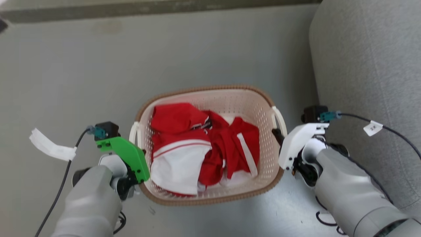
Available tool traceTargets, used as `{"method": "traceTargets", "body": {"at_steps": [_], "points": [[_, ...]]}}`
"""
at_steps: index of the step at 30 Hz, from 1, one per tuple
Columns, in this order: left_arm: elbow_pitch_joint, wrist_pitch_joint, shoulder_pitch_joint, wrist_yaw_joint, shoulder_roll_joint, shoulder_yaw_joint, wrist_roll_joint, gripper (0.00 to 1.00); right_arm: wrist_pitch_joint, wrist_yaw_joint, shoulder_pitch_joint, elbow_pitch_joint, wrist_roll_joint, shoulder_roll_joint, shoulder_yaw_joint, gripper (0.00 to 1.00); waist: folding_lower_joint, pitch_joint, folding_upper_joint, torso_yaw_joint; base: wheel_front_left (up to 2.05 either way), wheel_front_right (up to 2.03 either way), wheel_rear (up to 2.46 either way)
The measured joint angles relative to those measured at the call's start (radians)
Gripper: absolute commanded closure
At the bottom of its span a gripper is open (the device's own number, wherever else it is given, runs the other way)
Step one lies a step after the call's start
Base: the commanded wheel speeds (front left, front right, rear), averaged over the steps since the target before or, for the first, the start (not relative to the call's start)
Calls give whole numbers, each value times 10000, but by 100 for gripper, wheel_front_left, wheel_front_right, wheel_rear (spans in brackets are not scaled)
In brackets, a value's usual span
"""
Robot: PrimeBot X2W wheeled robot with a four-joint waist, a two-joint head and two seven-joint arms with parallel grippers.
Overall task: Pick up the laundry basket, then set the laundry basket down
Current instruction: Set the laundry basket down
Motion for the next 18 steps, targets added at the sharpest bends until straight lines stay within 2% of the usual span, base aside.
{"method": "traceTargets", "body": {"at_steps": [18], "points": [[-274,-1386,-1179,334,-12,-52,291,100,-1430,-2,-1325,-167,-640,-224,274,100,1,2172,0,131,0,0,0]]}}
